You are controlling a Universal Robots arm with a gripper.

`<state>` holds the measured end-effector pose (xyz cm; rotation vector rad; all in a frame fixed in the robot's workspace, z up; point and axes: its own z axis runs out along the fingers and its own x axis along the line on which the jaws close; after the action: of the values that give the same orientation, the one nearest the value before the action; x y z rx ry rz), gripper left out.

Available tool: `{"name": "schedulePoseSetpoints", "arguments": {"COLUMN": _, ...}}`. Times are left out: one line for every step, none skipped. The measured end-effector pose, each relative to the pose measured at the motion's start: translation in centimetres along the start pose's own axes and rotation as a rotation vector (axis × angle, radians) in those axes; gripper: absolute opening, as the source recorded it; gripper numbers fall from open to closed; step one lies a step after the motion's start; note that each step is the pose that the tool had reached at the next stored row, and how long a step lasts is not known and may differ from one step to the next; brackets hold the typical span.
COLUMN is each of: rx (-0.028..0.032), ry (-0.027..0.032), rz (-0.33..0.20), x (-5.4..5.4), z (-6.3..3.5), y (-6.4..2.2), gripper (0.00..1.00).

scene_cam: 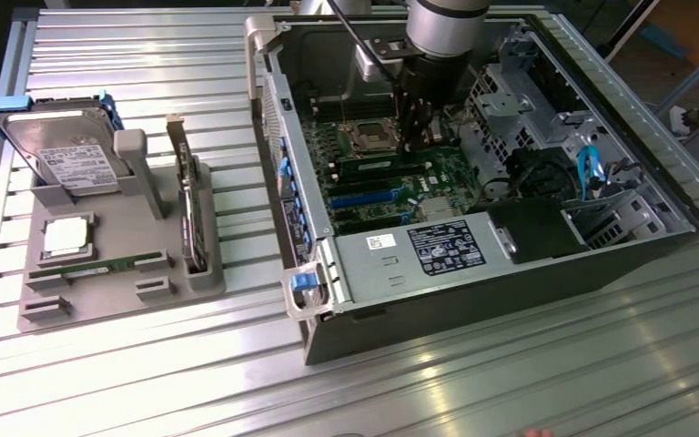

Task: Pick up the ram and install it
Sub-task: 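Insert the ram into the slot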

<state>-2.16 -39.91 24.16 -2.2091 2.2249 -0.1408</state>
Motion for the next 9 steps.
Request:
{"name": "schedulePoseSetpoints", "arguments": {"rx": 0.0000, "ry": 0.0001, "rz": 0.000, "x": 0.00, "z": 0.00, "y": 0.00, "gripper": 0.12}}
{"name": "schedulePoseSetpoints", "arguments": {"rx": 0.0000, "ry": 0.0000, "rz": 0.000, "x": 0.00, "z": 0.00, "y": 0.00, "gripper": 0.12}}
{"name": "schedulePoseSetpoints", "arguments": {"rx": 0.0000, "ry": 0.0000, "rz": 0.000, "x": 0.00, "z": 0.00, "y": 0.00, "gripper": 0.12}}
{"name": "schedulePoseSetpoints", "arguments": {"rx": 0.0000, "ry": 0.0000, "rz": 0.000, "x": 0.00, "z": 0.00, "y": 0.00, "gripper": 0.12}}
{"name": "schedulePoseSetpoints", "arguments": {"rx": 0.0000, "ry": 0.0000, "rz": 0.000, "x": 0.00, "z": 0.00, "y": 0.00, "gripper": 0.12}}
{"name": "schedulePoseSetpoints", "arguments": {"rx": 0.0000, "ry": 0.0000, "rz": 0.000, "x": 0.00, "z": 0.00, "y": -0.02, "gripper": 0.12}}
{"name": "schedulePoseSetpoints", "arguments": {"rx": 0.0000, "ry": 0.0000, "rz": 0.000, "x": 0.00, "z": 0.01, "y": -0.05, "gripper": 0.12}}
{"name": "schedulePoseSetpoints", "arguments": {"rx": 0.0000, "ry": -0.0001, "rz": 0.000, "x": 0.00, "z": 0.01, "y": -0.07, "gripper": 0.12}}
{"name": "schedulePoseSetpoints", "arguments": {"rx": 0.0000, "ry": -0.0001, "rz": 0.000, "x": 0.00, "z": 0.01, "y": -0.08, "gripper": 0.12}}
